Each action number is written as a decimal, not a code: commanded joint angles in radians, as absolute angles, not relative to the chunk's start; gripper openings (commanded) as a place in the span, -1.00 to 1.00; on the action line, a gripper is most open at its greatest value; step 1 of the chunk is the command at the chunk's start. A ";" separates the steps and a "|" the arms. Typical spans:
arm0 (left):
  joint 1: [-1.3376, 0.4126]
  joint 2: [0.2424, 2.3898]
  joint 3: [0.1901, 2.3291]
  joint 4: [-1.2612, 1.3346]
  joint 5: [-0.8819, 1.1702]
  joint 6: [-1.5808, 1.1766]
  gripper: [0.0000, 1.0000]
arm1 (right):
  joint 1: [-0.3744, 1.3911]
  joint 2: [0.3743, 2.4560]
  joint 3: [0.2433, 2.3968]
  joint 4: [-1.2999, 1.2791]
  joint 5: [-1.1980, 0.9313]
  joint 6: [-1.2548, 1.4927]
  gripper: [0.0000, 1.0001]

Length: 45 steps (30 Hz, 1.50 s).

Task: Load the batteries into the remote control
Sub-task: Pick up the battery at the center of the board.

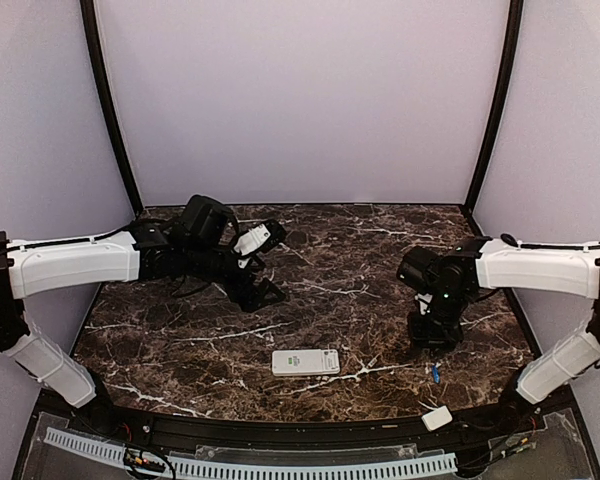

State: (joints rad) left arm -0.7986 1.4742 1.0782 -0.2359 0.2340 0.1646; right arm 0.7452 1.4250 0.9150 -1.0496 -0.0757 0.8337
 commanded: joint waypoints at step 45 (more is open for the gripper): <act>-0.795 1.464 1.072 -0.306 0.284 0.235 0.88 | 0.959 1.863 1.152 -0.949 -0.011 0.863 -1.00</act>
State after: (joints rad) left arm -0.7986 1.4742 1.0782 -0.2649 0.2520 0.1959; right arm 0.9550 1.8408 1.1667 -0.9417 -0.0368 0.8825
